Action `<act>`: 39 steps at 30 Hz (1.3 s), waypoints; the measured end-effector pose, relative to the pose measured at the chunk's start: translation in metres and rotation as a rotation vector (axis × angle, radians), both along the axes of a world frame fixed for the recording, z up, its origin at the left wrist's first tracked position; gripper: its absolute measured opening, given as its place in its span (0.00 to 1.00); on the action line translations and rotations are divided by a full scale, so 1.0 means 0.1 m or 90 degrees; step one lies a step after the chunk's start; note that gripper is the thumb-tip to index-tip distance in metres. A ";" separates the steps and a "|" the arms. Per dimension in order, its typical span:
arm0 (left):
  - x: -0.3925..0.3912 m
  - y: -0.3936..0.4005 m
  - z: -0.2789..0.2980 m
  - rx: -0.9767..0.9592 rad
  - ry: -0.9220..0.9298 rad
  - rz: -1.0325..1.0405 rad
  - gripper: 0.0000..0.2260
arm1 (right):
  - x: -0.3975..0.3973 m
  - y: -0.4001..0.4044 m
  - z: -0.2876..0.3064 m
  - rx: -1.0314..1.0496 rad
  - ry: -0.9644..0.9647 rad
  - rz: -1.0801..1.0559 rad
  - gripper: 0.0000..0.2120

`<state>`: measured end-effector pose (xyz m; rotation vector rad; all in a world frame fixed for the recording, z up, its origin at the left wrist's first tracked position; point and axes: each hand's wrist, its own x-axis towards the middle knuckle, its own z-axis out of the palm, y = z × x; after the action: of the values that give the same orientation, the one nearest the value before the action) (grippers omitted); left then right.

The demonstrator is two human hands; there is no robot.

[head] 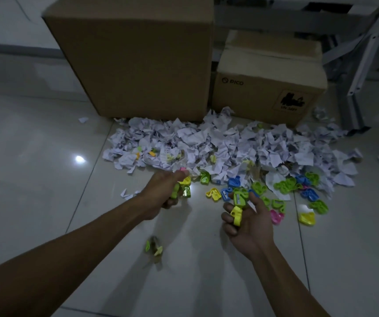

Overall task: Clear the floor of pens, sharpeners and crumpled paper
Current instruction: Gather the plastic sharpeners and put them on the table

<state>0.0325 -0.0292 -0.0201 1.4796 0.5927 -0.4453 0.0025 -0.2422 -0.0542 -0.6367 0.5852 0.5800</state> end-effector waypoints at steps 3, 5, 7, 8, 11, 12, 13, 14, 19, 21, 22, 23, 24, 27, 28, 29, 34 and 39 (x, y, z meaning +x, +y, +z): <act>-0.03 0.02 0.23 -0.193 -0.011 0.026 0.08 | 0.02 0.12 0.05 0.055 -0.017 -0.001 0.18; -0.08 0.08 0.32 -0.317 -0.024 0.007 0.08 | 0.04 0.20 0.08 0.074 -0.037 0.000 0.17; -0.15 0.15 0.33 -0.434 -0.040 0.000 0.09 | 0.08 0.26 0.11 0.087 -0.049 0.001 0.17; -0.18 0.19 0.30 -0.483 -0.048 0.000 0.13 | 0.10 0.30 0.11 0.089 -0.052 0.003 0.17; -0.29 0.27 0.16 -0.585 -0.072 -0.012 0.18 | 0.14 0.39 0.12 0.054 -0.049 0.011 0.24; -0.32 0.29 0.10 -0.600 -0.077 -0.015 0.19 | 0.15 0.42 0.15 0.041 -0.048 0.018 0.25; -0.35 0.30 0.05 -0.607 -0.078 -0.013 0.19 | 0.16 0.44 0.16 0.029 -0.048 0.026 0.25; -0.38 0.31 0.01 -0.607 -0.077 -0.003 0.19 | 0.17 0.47 0.16 0.024 -0.047 0.036 0.26; -0.42 0.34 -0.17 -0.520 -0.021 0.130 0.20 | 0.18 0.59 0.08 0.048 -0.031 0.061 0.20; -0.39 0.34 -0.25 -0.441 0.012 0.184 0.18 | 0.18 0.64 0.03 0.036 -0.008 0.064 0.19; -0.38 0.33 -0.29 -0.417 0.022 0.203 0.17 | 0.18 0.67 0.01 0.022 0.002 0.063 0.19; -0.37 0.32 -0.32 -0.406 0.029 0.218 0.16 | 0.18 0.69 -0.02 0.012 0.010 0.062 0.20; -0.37 0.31 -0.35 -0.408 0.031 0.232 0.15 | 0.19 0.71 -0.05 0.004 0.014 0.061 0.20; -0.40 0.27 -0.41 -0.433 0.030 0.254 0.13 | 0.20 0.73 -0.11 -0.011 0.014 0.057 0.17; -0.42 0.25 -0.44 -0.439 0.033 0.260 0.12 | 0.20 0.73 -0.12 -0.014 0.015 0.058 0.16; -0.43 0.23 -0.46 -0.444 0.038 0.266 0.12 | 0.19 0.74 -0.12 -0.017 0.016 0.058 0.14; -0.44 0.21 -0.59 -0.463 0.039 0.318 0.21 | 0.18 0.85 -0.19 -0.003 0.001 0.047 0.11; -0.37 0.25 -0.54 -0.501 0.001 0.364 0.15 | 0.15 1.05 -0.18 -0.078 -0.131 -0.038 0.05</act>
<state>-0.0048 -0.0046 -0.0743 0.5236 0.7016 -0.1851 0.0177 -0.1377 -0.0721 -0.7820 0.4473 0.4185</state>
